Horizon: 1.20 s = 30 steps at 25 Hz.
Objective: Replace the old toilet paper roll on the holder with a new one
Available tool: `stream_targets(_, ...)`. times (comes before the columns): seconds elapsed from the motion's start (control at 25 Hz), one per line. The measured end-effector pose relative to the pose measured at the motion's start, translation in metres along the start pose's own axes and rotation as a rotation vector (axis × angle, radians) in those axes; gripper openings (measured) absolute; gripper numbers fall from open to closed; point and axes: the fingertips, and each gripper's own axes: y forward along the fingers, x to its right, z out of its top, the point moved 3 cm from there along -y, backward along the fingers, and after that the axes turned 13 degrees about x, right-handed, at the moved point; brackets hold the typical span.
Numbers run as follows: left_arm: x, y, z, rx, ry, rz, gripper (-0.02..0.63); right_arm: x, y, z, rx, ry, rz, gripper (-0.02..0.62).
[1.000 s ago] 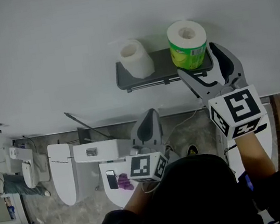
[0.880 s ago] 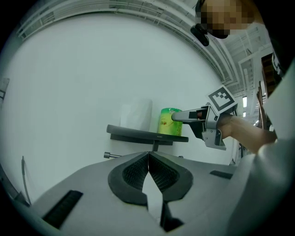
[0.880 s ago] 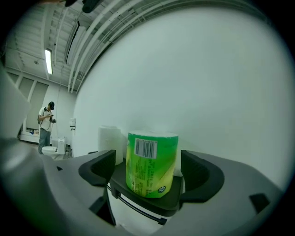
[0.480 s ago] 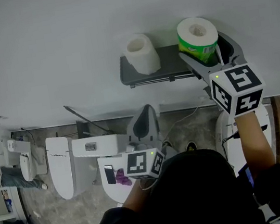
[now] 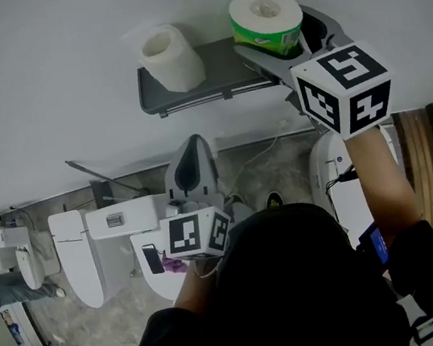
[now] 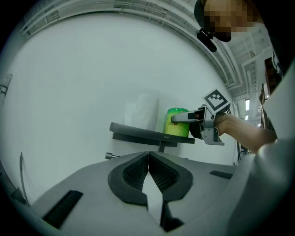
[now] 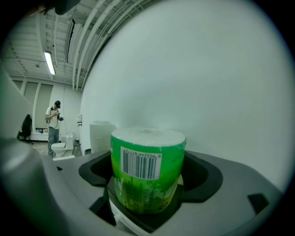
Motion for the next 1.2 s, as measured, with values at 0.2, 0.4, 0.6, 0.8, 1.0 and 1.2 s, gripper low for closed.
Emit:
stream_targets(0.2,0.002,0.001,-0.004,0.001,-0.007,-0.018,0.023,0.008,-0.016,0.017,0.019,-0.039,0.025,0.419)
stream_targets(0.4,0.008,0.001,-0.001,0.0,-0.012,-0.033,0.023,0.019,-0.043,0.051,0.088,-0.191,0.001,0.419)
stream_targets(0.6,0.018,0.0,-0.002,-0.001,-0.016,-0.066,0.023,0.038,-0.076,0.065,0.077,-0.395,-0.063,0.419)
stream_targets(0.8,0.028,-0.002,-0.006,-0.01,-0.024,-0.083,0.023,0.063,-0.117,0.041,-0.009,-0.55,-0.156,0.419)
stream_targets(1.0,0.031,-0.01,-0.013,-0.031,-0.025,-0.099,0.023,0.081,-0.154,-0.017,-0.169,-0.648,-0.229,0.419)
stream_targets(1.2,0.03,-0.018,-0.012,-0.046,-0.03,-0.084,0.023,0.085,-0.168,-0.078,-0.338,-0.769,-0.23,0.419)
